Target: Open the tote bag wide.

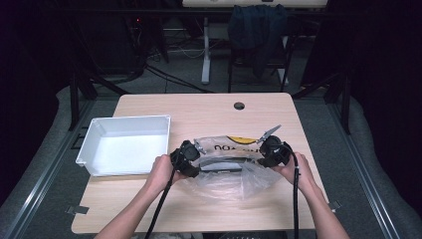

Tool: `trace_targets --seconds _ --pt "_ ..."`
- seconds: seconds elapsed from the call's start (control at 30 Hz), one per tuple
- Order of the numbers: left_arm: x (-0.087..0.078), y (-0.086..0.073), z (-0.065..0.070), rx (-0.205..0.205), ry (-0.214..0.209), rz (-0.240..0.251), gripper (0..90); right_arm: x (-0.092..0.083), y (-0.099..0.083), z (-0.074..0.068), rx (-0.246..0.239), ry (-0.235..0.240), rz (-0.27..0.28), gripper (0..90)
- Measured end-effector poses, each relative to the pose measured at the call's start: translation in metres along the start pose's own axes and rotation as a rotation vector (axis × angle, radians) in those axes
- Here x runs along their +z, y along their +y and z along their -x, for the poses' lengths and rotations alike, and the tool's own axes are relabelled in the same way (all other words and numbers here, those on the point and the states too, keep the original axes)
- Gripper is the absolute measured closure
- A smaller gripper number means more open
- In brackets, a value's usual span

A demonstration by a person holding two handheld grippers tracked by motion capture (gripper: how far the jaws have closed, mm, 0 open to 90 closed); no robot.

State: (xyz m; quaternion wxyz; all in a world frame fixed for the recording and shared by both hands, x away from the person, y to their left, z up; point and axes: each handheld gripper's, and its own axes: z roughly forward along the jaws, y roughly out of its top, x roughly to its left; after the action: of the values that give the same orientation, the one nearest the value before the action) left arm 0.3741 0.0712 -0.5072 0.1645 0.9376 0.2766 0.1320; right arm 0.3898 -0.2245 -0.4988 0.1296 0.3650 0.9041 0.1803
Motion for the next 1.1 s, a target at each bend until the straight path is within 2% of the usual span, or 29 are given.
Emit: trace_targets --seconds 0.03,0.07,0.1,0.13,0.2,0.3,0.33,0.37,0.4,0.43,0.53,0.57,0.63,0.7,0.77,0.8,0.83,0.87,0.9,0.93,0.97,1.0,1.03,1.1 --pt "0.002 -0.001 -0.001 -0.003 0.005 0.005 63.9 0.002 0.0 0.0 0.014 0.001 0.018 78.0" --pt "0.005 -0.002 0.0 -0.007 0.016 0.004 71.1 0.004 0.0 0.001 0.013 0.001 0.007 81.6" --pt "0.008 -0.002 0.0 0.001 0.023 -0.008 74.8 0.006 -0.001 0.002 0.024 -0.009 0.015 83.8" --pt "0.011 -0.003 0.001 0.001 0.034 0.003 80.5 0.007 0.0 0.003 0.033 -0.009 0.017 85.2" --pt "0.019 -0.002 0.004 0.005 0.075 0.001 88.5 0.01 0.0 0.006 0.052 -0.011 0.027 86.6" --pt "0.028 0.0 0.006 -0.01 0.151 0.029 90.0 0.017 0.002 0.009 0.085 -0.016 0.047 86.3" --pt "0.029 0.001 0.005 -0.018 0.166 0.033 90.0 0.019 0.003 0.009 0.108 -0.013 0.064 86.6" --pt "0.03 0.001 0.003 -0.027 0.185 0.041 90.0 0.02 0.004 0.012 0.099 -0.023 0.053 86.6" --pt "0.032 0.001 0.002 -0.041 0.2 0.045 90.0 0.022 0.004 0.014 0.115 -0.021 0.055 86.6" --pt "0.033 0.001 0.001 -0.044 0.205 0.044 90.0 0.026 0.004 0.016 0.136 -0.001 0.065 86.5" --pt "0.042 0.001 -0.003 -0.07 0.201 0.031 90.0 0.033 0.005 0.019 0.148 -0.012 0.028 86.2" --pt "0.046 0.001 -0.004 -0.08 0.192 0.024 90.0 0.036 0.005 0.019 0.149 -0.024 0.021 86.2" --pt "0.053 0.001 -0.005 -0.088 0.173 0.0 90.0 0.04 0.004 0.02 0.15 -0.02 0.0 86.5" --pt "0.055 -0.001 -0.004 -0.078 0.167 -0.01 90.0 0.042 0.002 0.02 0.135 -0.024 -0.032 86.9" --pt "0.052 -0.002 -0.003 -0.072 0.152 -0.016 90.0 0.046 -0.003 0.017 0.133 -0.035 -0.037 86.2" --pt "0.052 -0.003 -0.002 -0.074 0.155 -0.013 90.0 0.045 -0.003 0.018 0.114 -0.034 -0.072 85.3" --pt "0.051 -0.004 -0.003 -0.07 0.141 -0.022 90.0 0.047 -0.005 0.019 0.107 -0.034 -0.072 84.1" --pt "0.052 -0.006 -0.002 -0.079 0.135 -0.024 90.0 0.049 -0.008 0.017 0.119 -0.028 -0.05 82.6" --pt "0.051 -0.007 -0.003 -0.08 0.116 -0.026 90.0 0.049 -0.01 0.018 0.085 -0.048 -0.076 80.7" --pt "0.051 -0.008 -0.002 -0.074 0.114 -0.028 90.0 0.048 -0.012 0.018 0.082 -0.055 -0.079 78.5" --pt "0.05 -0.01 -0.001 -0.073 0.113 -0.034 90.0 0.047 -0.014 0.018 0.093 -0.053 -0.059 74.7" --pt "0.048 -0.011 -0.001 -0.067 0.109 -0.039 90.0 0.043 -0.015 0.022 0.067 -0.048 -0.078 71.2" --pt "0.048 -0.012 -0.001 -0.076 0.097 -0.035 90.0 0.04 -0.017 0.023 0.069 -0.058 -0.076 67.8" --pt "0.046 -0.014 -0.002 -0.077 0.081 -0.037 90.0 0.033 -0.022 0.026 0.087 -0.028 -0.033 62.9"
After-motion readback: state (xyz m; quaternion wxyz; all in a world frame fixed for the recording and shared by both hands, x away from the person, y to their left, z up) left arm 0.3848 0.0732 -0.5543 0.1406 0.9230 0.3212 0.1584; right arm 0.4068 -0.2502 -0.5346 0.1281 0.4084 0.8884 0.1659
